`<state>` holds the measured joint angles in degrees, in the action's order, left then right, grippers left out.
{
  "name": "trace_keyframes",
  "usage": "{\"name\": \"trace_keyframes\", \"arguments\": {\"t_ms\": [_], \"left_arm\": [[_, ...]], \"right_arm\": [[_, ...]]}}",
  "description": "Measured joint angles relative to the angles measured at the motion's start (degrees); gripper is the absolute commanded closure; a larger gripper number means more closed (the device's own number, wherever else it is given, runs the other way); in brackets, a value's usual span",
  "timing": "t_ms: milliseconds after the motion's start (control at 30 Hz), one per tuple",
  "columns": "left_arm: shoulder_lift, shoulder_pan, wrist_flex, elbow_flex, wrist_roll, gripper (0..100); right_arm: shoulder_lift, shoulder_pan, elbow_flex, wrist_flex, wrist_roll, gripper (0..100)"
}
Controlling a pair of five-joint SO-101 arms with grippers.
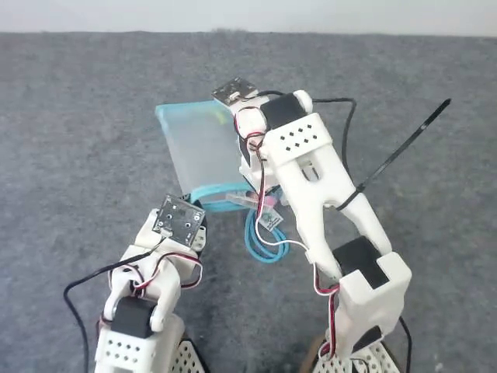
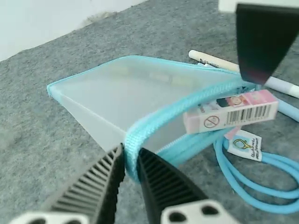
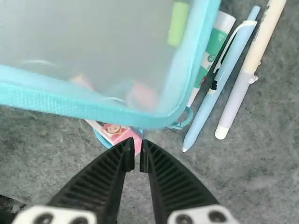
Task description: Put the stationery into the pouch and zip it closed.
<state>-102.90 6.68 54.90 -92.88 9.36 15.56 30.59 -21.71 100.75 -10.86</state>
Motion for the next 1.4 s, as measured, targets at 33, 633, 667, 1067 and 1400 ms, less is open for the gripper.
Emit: {"name": "trace_keyframes", "arguments": {"t_ms": [33, 633, 667, 1067, 1400], "left_arm": [[0.00, 0.00, 0.00, 0.00, 0.00, 99], [0.00, 0.00, 0.00, 0.00, 0.00, 99], [0.00, 0.00, 0.00, 0.00, 0.00, 99], [0.00, 0.00, 0.00, 0.00, 0.00, 99], [0.00, 0.00, 0.00, 0.00, 0.00, 99]], "right_arm": [[0.00, 0.00, 0.00, 0.00, 0.00, 99.3], [-21.98, 0.70, 25.85, -10.55, -6.42, 99.3], [-24.62, 0.44, 30.59, -13.63, -6.42, 99.3], [-48.00, -0.18, 64.97, -38.51, -6.51, 99.3], [-41.05, -0.18, 64.70, -42.99, -6.51, 99.3]]}}
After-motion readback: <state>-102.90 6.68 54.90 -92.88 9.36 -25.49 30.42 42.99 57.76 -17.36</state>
